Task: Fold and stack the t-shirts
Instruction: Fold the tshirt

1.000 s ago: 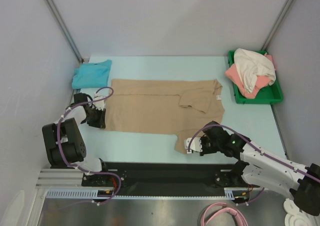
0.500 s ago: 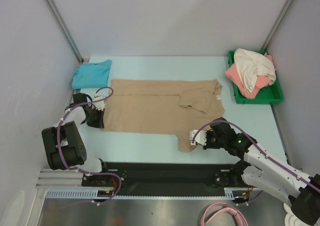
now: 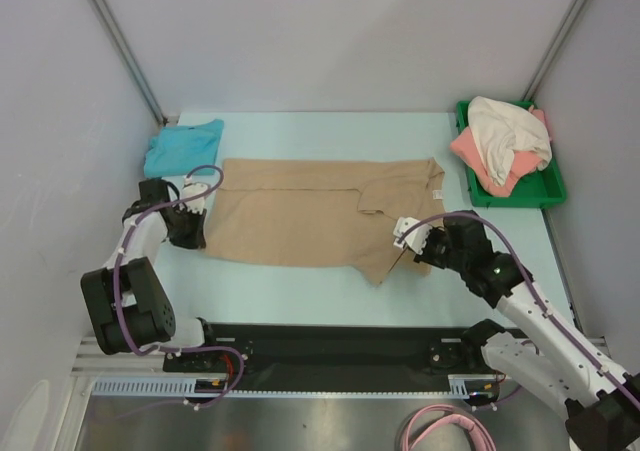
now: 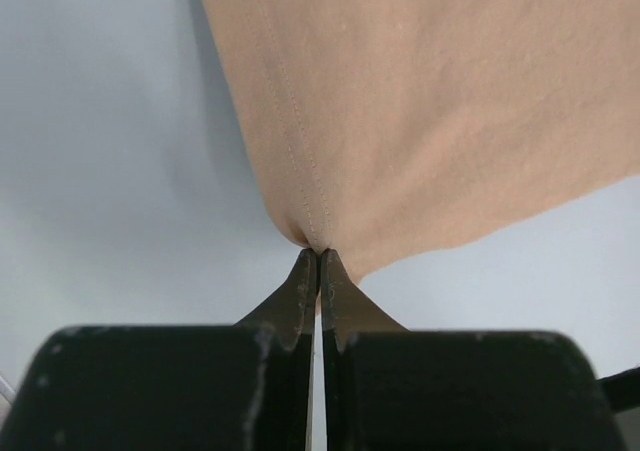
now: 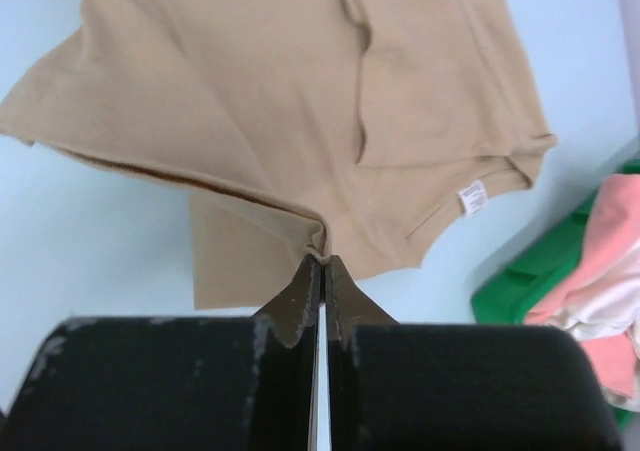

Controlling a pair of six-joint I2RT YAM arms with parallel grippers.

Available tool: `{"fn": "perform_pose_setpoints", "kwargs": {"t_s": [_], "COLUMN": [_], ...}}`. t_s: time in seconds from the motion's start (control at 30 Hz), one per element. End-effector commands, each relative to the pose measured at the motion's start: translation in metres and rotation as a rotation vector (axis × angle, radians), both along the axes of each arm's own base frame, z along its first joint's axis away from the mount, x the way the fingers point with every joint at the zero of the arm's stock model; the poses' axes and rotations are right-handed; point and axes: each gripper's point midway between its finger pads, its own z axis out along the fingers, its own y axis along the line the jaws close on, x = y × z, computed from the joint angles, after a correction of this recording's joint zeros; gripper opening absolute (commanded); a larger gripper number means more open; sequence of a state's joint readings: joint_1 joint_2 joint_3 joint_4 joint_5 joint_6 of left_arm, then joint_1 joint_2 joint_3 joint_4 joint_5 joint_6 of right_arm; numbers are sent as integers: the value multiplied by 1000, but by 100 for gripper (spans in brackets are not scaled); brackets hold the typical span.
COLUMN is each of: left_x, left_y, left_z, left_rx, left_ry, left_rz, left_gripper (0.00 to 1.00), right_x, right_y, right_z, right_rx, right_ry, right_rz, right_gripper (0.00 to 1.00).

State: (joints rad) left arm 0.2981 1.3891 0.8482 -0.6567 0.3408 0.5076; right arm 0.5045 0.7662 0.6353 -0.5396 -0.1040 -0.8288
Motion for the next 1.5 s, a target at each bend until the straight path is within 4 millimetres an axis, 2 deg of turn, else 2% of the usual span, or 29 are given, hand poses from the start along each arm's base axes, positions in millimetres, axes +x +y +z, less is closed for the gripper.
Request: {"fn": "perform_pose_setpoints", "kwargs": {"t_s": [0.0,0.2,0.33,0.37,0.43,0.53,0.63,0.67,0.73,0.77,0.8,0.83,0.87,0.9,0.93,0.97,1.03,1.07,1.1,1.13,1.17,1.2,1.27,1.3,1.33,1.37,1.43,1.47], "left_x": [16,30,41,46,53,67,86,95,105,115,119,123,132,136,140,149,158,166,171,175,186,189,197,199,199,196,188,176], "left_y": [-2,-2,0,1,-1,-4,-5,-3,-6,-4,-5,-6,-3,-4,-3,-2,-1,0,0,1,2,3,4,3,3,3,-2,-9], "left_z": [26,39,41,44,40,40,40,45,39,44,37,36,40,34,33,37,28,33,25,24,30,23,27,24,25,20,31,40], "left_rx": [-14,-17,-13,-11,-17,-22,-19,-11,-13,-3,-5,-5,8,9,13,20,28,27,19,21,23,20,17,10,9,8,-1,-15], "left_ry": [-71,-92,-91,-100,-88,-86,-97,-116,-98,-114,-94,-92,-107,-92,-90,-106,-86,-96,-77,-77,-98,-81,-86,-79,-80,-78,-109,-141], "left_rz": [-37,-49,-48,-51,-56,-65,-61,-59,-59,-57,-60,-59,-52,-57,-53,-51,-45,-43,-40,-38,-33,-25,-18,-12,-6,4,0,-15], "left_gripper": [0,1,1,0,0,0,0,0,0,1,0,0,0,1,0,0,0,0,0,0,0,0,0,4,17,37,44,74], "right_x": [27,57,78,83,94,111,128,134,147,153,158,165,171,177,183,188,201,209,218,225,234,241,256,263,266,272,269,263], "right_y": [11,14,8,9,4,-1,-5,-4,-8,-8,-8,-9,-11,-12,-12,-13,-14,-14,-13,-13,-13,-15,-15,-16,-17,-17,-17,-17], "right_z": [48,75,84,81,85,82,74,79,70,72,71,60,60,65,57,59,64,51,59,58,44,42,47,39,39,45,55,56], "right_rx": [103,130,145,145,154,161,164,174,165,166,162,148,147,150,144,150,149,139,144,144,136,137,155,156,161,179,203,227], "right_ry": [-105,-160,-180,-168,-185,-188,-178,-191,-177,-187,-188,-165,-169,-181,-164,-172,-186,-159,-174,-174,-147,-147,-162,-154,-156,-189,-208,-199], "right_rz": [-35,-81,-123,-126,-146,-172,-200,-201,-218,-217,-219,-225,-233,-236,-240,-243,-245,-247,-245,-251,-256,-267,-283,-296,-319,-334,-365,-378], "right_gripper": [0,0,0,0,0,0,0,0,0,0,0,0,0,0,0,0,0,0,0,0,0,0,0,0,8,33,54,61]}}
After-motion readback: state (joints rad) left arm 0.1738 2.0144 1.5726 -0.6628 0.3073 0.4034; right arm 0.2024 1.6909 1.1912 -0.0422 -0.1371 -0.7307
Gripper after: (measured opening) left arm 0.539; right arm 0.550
